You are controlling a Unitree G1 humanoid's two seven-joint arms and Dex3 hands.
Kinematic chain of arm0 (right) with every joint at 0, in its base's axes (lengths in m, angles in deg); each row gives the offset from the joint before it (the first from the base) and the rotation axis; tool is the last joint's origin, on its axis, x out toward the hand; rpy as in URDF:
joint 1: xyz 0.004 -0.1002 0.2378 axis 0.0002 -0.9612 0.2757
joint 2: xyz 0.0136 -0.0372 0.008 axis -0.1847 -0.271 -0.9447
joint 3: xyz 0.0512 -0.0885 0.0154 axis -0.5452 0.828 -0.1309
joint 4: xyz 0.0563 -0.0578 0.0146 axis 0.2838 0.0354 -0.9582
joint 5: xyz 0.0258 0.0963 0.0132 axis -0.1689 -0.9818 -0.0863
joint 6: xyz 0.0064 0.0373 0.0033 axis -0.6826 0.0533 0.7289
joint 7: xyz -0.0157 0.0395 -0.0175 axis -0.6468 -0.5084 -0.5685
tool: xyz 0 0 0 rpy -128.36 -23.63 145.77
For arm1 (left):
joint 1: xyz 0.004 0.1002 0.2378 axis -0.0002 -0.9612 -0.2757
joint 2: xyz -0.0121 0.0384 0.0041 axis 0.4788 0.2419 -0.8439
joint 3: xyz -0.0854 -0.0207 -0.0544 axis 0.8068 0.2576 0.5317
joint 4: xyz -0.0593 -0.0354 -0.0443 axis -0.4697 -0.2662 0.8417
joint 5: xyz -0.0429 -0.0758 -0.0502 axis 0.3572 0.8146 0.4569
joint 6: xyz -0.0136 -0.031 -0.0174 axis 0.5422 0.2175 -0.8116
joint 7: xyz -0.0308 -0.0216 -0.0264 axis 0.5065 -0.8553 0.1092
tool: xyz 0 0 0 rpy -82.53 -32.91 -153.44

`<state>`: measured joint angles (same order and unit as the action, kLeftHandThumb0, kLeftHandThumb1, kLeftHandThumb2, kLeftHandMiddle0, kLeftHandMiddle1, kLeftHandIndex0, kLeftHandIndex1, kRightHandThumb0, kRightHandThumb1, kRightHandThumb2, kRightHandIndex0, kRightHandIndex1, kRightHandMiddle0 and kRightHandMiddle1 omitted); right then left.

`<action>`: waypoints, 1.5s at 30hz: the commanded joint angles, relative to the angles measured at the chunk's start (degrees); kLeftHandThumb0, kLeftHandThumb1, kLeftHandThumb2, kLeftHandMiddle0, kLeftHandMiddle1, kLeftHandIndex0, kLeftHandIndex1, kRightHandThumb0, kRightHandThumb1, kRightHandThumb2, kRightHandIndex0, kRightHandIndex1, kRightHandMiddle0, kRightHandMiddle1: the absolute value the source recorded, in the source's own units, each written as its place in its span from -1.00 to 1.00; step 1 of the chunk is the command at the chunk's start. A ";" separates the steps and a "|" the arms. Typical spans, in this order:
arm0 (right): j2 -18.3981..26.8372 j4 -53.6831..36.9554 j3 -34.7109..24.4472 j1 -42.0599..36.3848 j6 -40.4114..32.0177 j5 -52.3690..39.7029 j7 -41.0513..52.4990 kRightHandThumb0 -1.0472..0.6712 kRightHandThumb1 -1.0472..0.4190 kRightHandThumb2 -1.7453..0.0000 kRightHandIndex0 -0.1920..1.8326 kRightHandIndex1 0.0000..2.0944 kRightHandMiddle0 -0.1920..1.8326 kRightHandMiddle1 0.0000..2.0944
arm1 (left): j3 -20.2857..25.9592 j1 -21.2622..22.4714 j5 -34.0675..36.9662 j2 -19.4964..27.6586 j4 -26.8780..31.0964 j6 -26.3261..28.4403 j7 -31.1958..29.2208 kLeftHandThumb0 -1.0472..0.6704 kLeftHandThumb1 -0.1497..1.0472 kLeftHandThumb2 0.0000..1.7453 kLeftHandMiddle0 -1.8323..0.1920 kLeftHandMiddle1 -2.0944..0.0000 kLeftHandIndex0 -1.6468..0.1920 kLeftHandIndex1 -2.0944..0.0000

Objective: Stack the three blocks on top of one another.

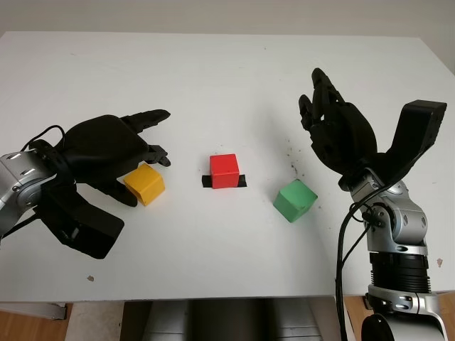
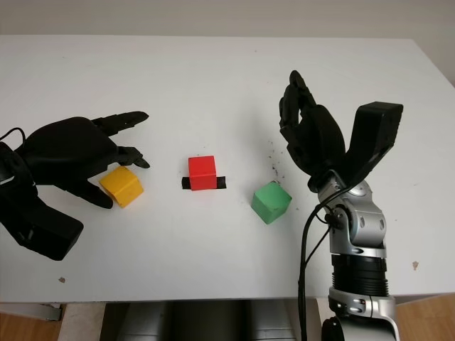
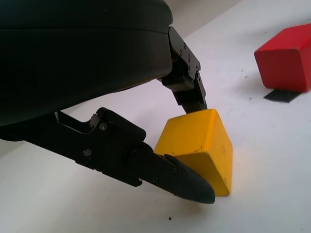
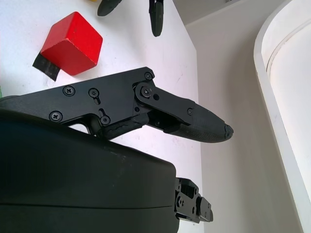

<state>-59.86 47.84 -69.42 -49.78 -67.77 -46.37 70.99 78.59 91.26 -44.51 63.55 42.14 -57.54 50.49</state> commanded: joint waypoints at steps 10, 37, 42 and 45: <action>1.47 -0.91 -0.77 0.06 -0.24 -1.07 0.91 -0.54 -1.00 0.14 -1.00 -1.00 -1.00 -1.00 | -1.65 1.54 -6.29 0.51 -0.05 -0.58 3.41 -0.50 0.69 -0.95 0.67 0.94 0.40 0.06; 1.73 -0.53 -0.26 0.24 -0.08 -1.28 0.67 -0.53 -1.00 0.15 -1.00 -1.00 -1.00 -1.00 | 4.93 3.21 25.55 -5.00 -2.91 12.32 -12.70 -0.25 0.89 -0.93 0.58 0.94 0.46 -0.48; 1.63 -0.32 -0.17 0.33 -0.07 -1.56 0.89 -0.53 -1.00 0.13 -1.00 -1.00 -1.00 -1.00 | 7.28 3.47 32.40 -6.64 -2.07 19.57 -16.13 -0.26 0.90 -0.94 0.61 0.95 0.49 -0.54; 1.34 -0.12 -0.22 0.44 -0.03 -1.61 0.59 -0.52 -1.00 0.13 -1.00 -1.00 -1.00 -1.00 | 8.54 3.88 35.47 -7.47 -2.72 20.93 -16.31 -0.25 0.88 -0.94 0.59 0.94 0.49 -0.53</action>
<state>-58.68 47.84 -69.42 -49.77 -68.23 -47.88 71.69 85.65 93.45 -10.21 56.41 39.35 -36.88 34.32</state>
